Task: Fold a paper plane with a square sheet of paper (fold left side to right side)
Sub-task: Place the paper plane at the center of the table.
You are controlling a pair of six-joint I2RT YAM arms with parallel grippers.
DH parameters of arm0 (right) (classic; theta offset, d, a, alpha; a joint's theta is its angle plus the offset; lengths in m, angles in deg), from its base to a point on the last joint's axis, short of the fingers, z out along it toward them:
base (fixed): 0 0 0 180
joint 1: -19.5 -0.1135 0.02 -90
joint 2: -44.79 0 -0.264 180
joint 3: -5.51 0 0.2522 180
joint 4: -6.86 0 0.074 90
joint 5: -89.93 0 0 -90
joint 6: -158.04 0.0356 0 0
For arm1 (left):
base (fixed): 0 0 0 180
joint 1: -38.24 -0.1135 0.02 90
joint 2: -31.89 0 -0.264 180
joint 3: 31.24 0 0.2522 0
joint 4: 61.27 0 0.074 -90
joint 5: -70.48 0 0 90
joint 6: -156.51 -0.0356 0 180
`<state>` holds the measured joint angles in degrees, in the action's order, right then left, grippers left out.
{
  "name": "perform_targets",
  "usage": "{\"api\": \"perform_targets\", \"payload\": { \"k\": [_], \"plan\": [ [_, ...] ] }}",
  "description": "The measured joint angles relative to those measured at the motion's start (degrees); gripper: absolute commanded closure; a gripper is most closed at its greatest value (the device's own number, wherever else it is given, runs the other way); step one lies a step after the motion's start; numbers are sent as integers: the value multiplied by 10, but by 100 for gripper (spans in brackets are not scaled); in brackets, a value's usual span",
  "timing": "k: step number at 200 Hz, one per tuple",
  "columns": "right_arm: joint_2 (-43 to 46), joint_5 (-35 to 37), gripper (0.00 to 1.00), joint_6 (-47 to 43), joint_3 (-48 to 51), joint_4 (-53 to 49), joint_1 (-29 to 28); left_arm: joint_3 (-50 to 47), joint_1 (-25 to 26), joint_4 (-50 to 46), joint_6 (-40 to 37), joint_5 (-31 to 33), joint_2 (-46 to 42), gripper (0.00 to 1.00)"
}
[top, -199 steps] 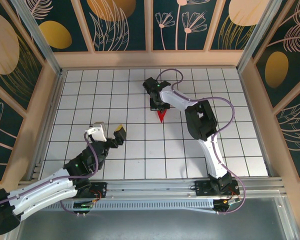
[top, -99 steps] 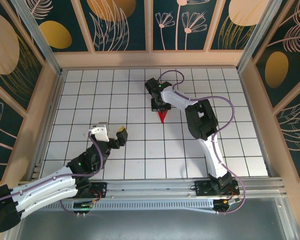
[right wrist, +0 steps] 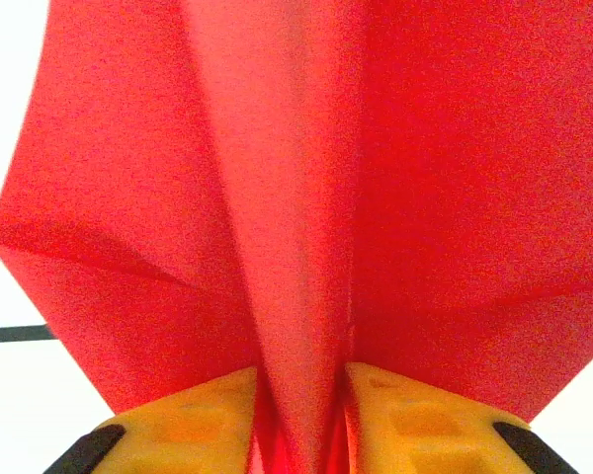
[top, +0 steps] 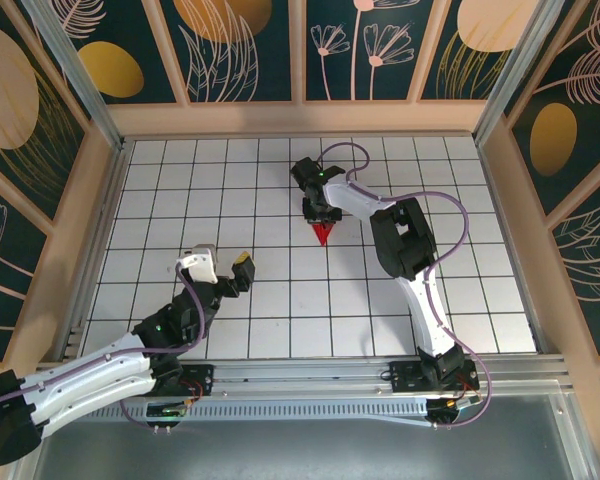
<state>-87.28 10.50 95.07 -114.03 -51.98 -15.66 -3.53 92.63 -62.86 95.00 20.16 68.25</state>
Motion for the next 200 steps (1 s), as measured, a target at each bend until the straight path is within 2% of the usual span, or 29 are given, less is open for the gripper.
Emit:
{"api": "perform_targets", "payload": {
  "k": [44,129,200],
  "plan": [
    [7,-1,61,2,14,17,2,3,0,-1,0,3,-11,4],
    [47,-21,60,-9,81,66,2,4,0,-4,-2,9,-11,4],
    [59,-32,60,-28,99,74,2,7,0,-4,-4,9,-10,4]
  ]
}}
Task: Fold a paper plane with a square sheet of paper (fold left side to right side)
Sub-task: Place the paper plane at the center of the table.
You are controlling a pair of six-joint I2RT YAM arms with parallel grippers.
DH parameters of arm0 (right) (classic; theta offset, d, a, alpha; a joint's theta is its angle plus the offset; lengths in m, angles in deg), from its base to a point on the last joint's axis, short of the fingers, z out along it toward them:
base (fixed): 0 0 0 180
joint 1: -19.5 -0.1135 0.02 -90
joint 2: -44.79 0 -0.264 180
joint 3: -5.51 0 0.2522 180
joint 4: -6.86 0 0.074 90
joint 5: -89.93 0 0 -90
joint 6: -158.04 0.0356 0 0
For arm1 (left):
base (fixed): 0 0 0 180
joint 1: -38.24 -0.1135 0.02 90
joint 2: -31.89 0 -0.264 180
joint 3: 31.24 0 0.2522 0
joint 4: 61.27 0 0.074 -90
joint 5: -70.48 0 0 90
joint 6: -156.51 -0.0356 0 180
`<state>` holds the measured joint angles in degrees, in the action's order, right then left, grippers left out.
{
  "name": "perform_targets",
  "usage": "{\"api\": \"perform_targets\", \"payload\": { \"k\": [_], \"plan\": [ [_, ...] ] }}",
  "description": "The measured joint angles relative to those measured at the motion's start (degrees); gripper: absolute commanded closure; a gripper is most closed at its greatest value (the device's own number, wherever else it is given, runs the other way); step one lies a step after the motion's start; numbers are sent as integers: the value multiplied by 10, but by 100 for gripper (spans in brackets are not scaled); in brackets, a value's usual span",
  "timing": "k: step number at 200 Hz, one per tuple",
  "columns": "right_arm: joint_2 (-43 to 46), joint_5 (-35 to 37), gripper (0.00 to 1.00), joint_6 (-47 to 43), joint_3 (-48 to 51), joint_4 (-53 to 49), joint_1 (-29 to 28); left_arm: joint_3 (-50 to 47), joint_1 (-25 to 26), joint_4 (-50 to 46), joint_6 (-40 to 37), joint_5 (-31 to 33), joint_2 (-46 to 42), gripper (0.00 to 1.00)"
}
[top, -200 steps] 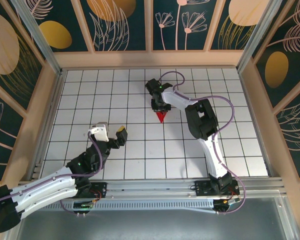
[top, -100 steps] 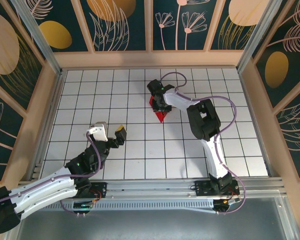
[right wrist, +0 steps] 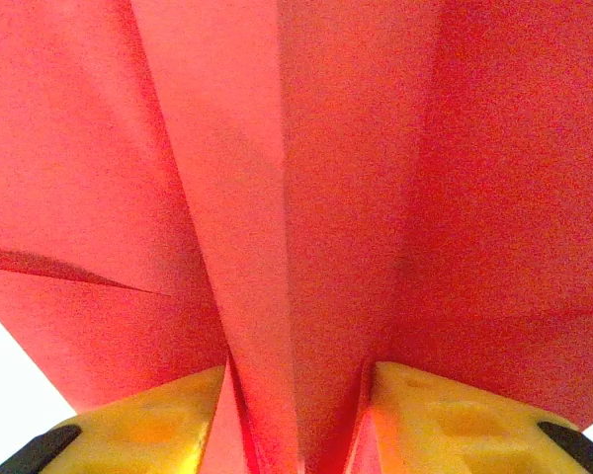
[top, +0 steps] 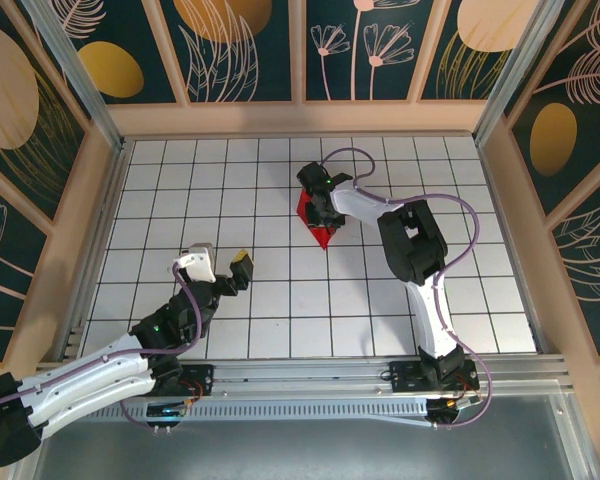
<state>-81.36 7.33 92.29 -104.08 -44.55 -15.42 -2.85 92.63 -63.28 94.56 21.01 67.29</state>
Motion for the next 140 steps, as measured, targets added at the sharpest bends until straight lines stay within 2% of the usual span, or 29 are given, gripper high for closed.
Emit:
{"api": "perform_targets", "payload": {
  "k": [140],
  "plan": [
    [21,1,60,0,2,-3,0,1,0,0,0,0,10,3]
  ]
}}
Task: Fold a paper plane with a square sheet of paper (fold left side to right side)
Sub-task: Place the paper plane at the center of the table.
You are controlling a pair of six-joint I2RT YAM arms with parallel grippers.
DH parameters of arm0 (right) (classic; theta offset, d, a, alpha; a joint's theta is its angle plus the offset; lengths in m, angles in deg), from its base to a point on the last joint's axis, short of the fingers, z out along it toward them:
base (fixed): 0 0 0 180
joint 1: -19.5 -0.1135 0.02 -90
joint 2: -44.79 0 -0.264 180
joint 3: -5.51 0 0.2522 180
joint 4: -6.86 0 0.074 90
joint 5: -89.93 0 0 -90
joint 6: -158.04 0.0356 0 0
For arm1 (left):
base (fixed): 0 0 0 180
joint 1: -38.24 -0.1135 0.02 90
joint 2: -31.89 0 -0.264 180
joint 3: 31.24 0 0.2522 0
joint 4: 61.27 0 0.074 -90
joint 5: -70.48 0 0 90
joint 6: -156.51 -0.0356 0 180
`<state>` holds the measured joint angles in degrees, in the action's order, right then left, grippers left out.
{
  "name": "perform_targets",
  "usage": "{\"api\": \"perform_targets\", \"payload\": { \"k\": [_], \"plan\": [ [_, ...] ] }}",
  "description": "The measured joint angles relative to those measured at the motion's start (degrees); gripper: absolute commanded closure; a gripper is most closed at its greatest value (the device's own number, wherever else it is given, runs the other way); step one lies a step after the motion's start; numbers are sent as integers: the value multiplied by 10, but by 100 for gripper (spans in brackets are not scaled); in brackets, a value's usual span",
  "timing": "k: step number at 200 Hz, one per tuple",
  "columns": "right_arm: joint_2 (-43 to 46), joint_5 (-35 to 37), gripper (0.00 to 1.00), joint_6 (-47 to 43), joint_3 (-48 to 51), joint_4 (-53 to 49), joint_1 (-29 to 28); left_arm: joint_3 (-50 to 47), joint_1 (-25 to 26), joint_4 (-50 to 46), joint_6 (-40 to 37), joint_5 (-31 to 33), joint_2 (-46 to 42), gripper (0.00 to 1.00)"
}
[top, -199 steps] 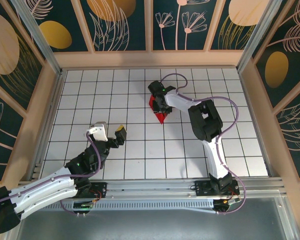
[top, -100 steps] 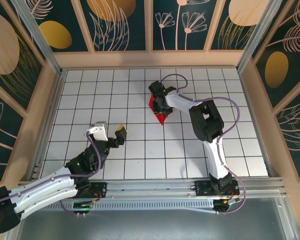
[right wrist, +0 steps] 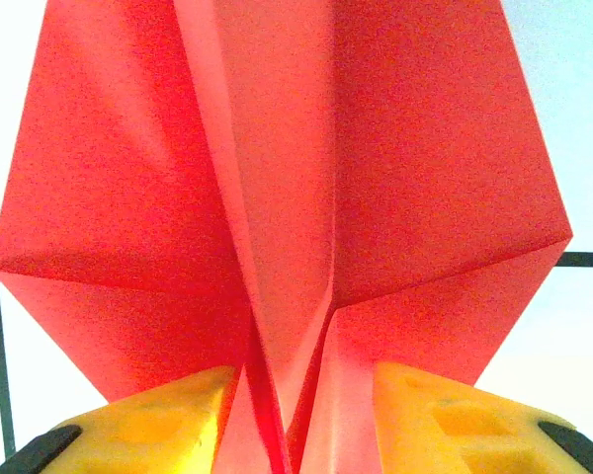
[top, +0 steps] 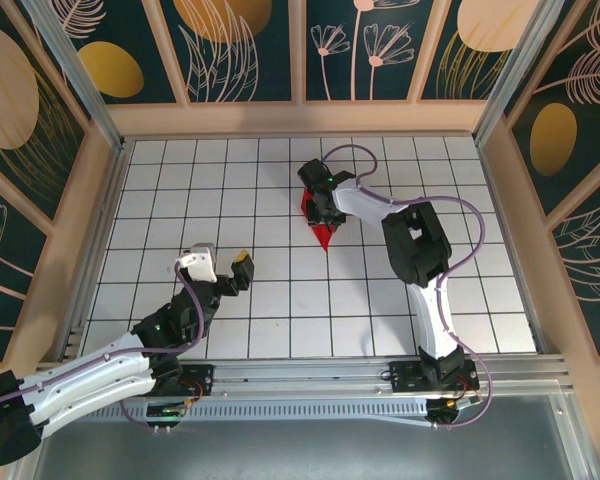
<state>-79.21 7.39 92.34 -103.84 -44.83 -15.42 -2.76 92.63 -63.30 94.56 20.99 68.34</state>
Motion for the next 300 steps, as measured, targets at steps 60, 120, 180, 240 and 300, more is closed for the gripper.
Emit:
{"api": "perform_targets", "payload": {
  "k": [60,120,180,240,300],
  "plan": [
    [11,0,60,0,5,-9,-1,3,0,0,0,0,5,1],
    [100,0,43,7,40,-11,-3,19,-28,-4,1,-10,14,1],
    [266,0,25,7,151,36,0,41,-130,-30,1,-74,21,1],
    [441,4,11,4,300,104,44,97,-154,-34,-39,-86,68,1],
    [574,4,1,-3,422,169,136,168,-163,-42,-84,-82,153,1]
  ]
}}
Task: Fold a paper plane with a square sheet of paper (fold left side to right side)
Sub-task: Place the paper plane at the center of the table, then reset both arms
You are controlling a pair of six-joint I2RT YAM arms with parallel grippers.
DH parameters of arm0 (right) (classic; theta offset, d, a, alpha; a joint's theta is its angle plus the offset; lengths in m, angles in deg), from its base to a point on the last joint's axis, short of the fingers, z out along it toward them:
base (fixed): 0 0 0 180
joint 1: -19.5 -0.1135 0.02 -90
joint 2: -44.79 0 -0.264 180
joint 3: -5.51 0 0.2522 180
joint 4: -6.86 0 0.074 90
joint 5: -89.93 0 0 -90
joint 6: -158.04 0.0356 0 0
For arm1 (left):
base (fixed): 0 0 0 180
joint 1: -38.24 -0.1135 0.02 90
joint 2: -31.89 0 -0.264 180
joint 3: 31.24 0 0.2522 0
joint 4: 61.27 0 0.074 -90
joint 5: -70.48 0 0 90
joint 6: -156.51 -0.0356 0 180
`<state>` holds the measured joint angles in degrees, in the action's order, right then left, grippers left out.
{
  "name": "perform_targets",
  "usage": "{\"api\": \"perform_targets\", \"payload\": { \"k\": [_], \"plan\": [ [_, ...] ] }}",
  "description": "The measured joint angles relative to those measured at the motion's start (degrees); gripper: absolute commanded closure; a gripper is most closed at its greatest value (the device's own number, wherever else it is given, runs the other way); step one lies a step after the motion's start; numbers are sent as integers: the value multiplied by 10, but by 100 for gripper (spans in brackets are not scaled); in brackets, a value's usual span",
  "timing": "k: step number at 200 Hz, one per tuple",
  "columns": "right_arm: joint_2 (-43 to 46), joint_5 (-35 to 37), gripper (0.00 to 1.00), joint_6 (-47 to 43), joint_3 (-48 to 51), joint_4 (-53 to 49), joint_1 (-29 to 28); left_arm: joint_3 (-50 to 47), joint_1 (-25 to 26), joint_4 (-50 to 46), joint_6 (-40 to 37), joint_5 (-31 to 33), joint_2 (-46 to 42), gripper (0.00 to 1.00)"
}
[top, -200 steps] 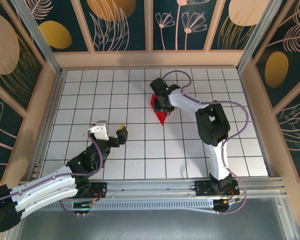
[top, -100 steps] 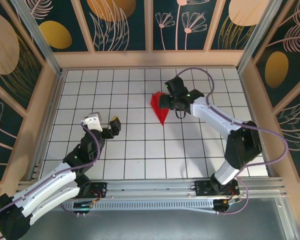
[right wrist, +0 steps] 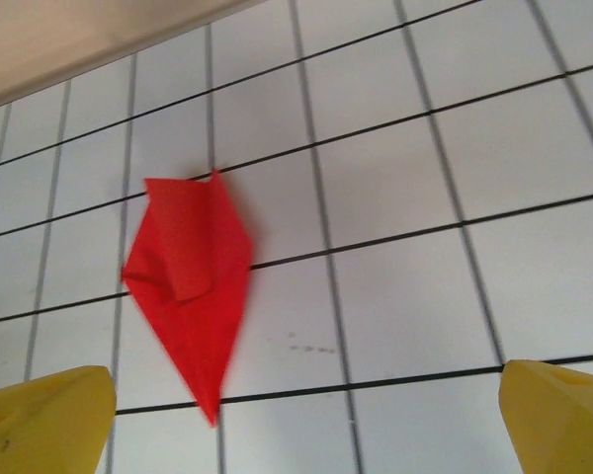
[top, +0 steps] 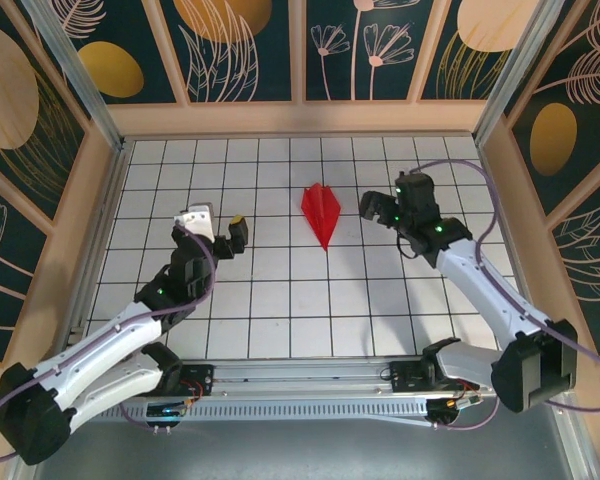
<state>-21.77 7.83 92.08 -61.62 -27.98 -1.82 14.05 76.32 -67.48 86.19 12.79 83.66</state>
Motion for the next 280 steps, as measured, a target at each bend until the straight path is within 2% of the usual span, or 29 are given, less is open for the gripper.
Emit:
{"api": "perform_targets", "payload": {
  "k": [20,53,84,111,130,188,233,280],
  "plan": [
    [37,-5,1,-10,53,29,57,15,-34,-3,-10,-9,31,1],
    [80,-24,1,-28,136,96,168,11,-123,-5,-15,-36,50,1],
    [88,-39,1,-62,238,222,233,-21,-197,20,-24,-45,50,1],
    [65,-34,1,-100,322,337,239,-71,-254,48,-35,-51,51,1],
    [26,-31,1,-121,354,421,240,-97,-275,77,-45,-51,62,1],
    [-85,-33,1,-171,415,706,238,-168,-285,262,-97,-62,153,1],
    [-202,-51,1,-211,417,889,228,-176,-293,400,-138,-92,217,1],
    [-230,-63,1,-221,416,932,227,-174,-308,509,-170,-126,279,1]
  ]
}}
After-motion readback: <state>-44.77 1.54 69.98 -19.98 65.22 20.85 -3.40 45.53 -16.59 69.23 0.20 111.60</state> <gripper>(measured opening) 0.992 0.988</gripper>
